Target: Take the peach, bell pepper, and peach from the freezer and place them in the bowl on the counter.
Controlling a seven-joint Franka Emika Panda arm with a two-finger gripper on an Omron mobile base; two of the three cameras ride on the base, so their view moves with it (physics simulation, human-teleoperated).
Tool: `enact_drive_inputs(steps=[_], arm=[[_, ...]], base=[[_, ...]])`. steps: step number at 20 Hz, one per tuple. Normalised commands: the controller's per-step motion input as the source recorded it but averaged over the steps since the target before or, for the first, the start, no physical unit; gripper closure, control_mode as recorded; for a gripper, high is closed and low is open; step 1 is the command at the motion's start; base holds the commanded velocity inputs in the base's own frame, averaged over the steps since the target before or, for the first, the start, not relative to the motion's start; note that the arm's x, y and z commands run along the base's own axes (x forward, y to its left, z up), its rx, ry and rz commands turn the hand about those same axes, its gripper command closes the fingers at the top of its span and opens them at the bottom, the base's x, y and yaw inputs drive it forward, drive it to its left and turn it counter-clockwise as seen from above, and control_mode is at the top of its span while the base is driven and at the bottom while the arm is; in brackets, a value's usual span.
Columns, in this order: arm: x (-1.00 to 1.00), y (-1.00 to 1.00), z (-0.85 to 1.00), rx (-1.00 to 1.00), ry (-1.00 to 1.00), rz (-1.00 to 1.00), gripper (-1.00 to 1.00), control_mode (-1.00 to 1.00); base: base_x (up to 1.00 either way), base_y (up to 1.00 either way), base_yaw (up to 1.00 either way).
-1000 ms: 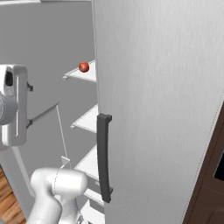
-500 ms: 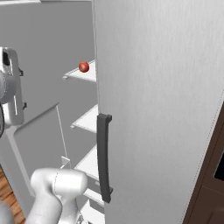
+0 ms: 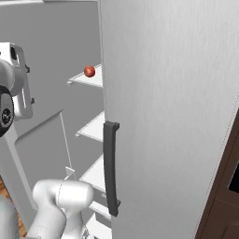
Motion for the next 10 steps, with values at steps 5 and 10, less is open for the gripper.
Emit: enact_drive_inputs(steps=[5, 10], arm=[[0.26, 0.00, 0.01, 0.00, -0.02, 0.03, -1.00, -1.00], [0.27, 0.00, 0.00, 0.00, 0.04, 0.00, -1.00, -1.00]], base=[[0.00, 0.00, 0.00], [0.00, 0.00, 0.00]])
